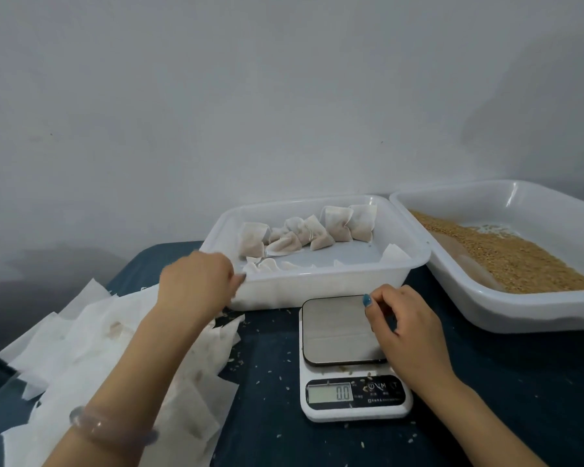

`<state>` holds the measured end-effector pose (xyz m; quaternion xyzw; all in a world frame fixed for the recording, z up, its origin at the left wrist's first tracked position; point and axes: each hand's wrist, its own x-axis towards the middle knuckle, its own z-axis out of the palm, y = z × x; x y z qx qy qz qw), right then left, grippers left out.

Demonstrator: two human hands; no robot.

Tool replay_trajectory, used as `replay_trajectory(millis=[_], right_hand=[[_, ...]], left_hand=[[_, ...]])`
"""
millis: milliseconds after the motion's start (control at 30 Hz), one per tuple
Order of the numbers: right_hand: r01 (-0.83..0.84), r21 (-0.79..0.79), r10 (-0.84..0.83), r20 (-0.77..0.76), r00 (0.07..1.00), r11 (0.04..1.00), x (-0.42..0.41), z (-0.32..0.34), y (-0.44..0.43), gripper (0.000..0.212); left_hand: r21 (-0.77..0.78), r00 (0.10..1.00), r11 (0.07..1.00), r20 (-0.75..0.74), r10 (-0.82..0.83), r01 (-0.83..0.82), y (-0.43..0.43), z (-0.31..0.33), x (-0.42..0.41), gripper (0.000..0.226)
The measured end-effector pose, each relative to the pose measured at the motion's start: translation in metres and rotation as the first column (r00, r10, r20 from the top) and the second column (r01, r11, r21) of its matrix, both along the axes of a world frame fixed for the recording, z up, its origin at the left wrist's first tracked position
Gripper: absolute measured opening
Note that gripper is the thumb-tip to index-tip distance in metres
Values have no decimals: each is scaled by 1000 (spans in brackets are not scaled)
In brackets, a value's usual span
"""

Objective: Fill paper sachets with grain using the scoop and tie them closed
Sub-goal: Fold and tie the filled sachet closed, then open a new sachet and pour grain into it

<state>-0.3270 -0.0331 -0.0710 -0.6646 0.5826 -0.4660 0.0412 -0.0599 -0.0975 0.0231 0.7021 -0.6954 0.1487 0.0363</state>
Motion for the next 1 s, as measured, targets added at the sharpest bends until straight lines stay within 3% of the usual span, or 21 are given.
replay_trajectory(millis=[100, 200, 367, 400, 467, 567, 700, 800, 1000], right_hand=[[-6, -3, 6, -5, 1000, 1000, -1, -1, 1, 21], [-5, -8, 5, -1, 1000, 1000, -1, 0, 1, 20], [-5, -7, 5, -12, 1000, 1000, -1, 0, 0, 18], [-6, -9, 6, -14, 1000, 1000, -1, 0, 1, 18], [-5, -10, 5, -11, 1000, 1000, -1, 0, 1, 17], [0, -6, 0, -8, 1000, 1000, -1, -1, 1, 16], [-4, -1, 4, -21, 1000, 1000, -1, -1, 1, 17], [-19, 10, 19, -17, 1000, 1000, 0, -1, 0, 17], [-131, 73, 125, 76, 989, 989, 0, -1, -2, 9]], left_hand=[[331, 999, 943, 10, -51, 45, 8, -23, -8, 28], [412, 997, 910, 50, -63, 37, 9, -44, -9, 32], [378, 995, 926, 94, -42, 4, 5, -50, -6, 22], [328, 998, 944, 39, -45, 29, 5, -49, -5, 20], [218, 975, 969, -211, -69, 116, 4, -45, -3, 26], [57, 733, 978, -671, -113, 202, 13, -40, -5, 34], [-14, 352, 957, -928, -121, 290, 28, -42, -12, 32], [1, 24, 954, -1000, -7, 300, 32, -40, -19, 35], [-30, -370, 912, -919, 136, 408, 34, -34, -44, 42]])
